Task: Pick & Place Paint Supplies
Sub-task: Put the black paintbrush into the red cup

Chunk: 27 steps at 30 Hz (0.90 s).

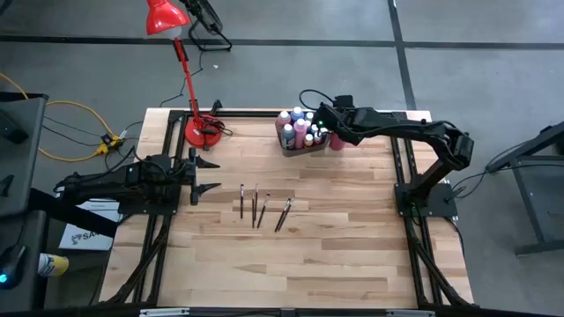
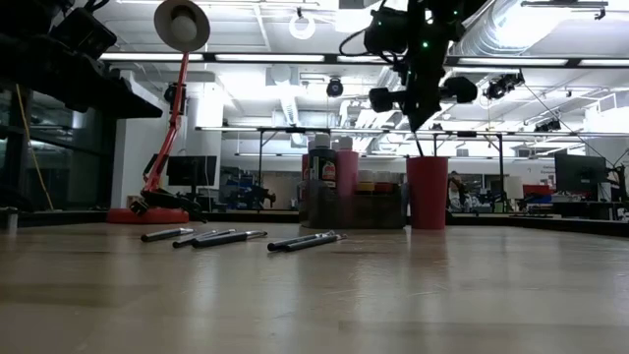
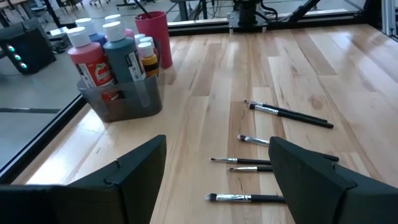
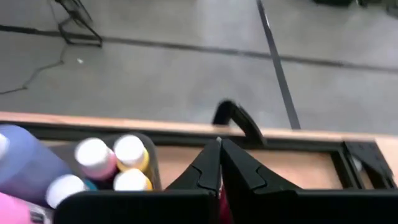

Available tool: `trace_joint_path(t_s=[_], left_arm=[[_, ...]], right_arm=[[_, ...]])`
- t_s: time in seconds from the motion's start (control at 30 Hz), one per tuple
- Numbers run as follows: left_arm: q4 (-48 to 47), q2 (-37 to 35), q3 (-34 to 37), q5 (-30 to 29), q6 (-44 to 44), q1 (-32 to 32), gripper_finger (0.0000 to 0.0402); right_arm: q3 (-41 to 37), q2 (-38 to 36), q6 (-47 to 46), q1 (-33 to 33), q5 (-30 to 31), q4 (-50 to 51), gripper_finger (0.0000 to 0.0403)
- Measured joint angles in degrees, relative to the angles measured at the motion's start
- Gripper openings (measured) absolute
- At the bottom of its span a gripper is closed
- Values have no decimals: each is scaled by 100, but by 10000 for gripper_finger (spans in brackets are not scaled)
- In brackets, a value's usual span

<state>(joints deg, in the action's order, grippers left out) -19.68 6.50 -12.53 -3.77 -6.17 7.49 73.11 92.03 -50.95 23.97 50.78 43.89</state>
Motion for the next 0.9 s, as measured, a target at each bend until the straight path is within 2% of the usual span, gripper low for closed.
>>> trace_joint_path(t_s=[0.13, 0.23, 0.5, 0.7, 0.8, 0.9], left_arm=[[-29, 2, 0, 0, 0, -1, 277], [-58, 1, 0, 2, 0, 0, 277], [-124, 0, 0, 20, 0, 0, 277], [239, 2, 0, 134, -8, 0, 277], [484, 89, 0, 320, -109, 0, 277], [604, 357, 0, 339, 70, -2, 277]], right_arm=[[0, -2, -640, 2, -196, 655, 6], [2, -2, -997, -17, -444, 1023, 24], [2, -230, -1361, -207, -537, 1090, 131], [2, -739, -1380, -342, -1433, 1077, 196], [2, -1074, -1403, -463, -1978, 1142, 210], [2, -1474, -1517, -615, -2183, 1282, 212]])
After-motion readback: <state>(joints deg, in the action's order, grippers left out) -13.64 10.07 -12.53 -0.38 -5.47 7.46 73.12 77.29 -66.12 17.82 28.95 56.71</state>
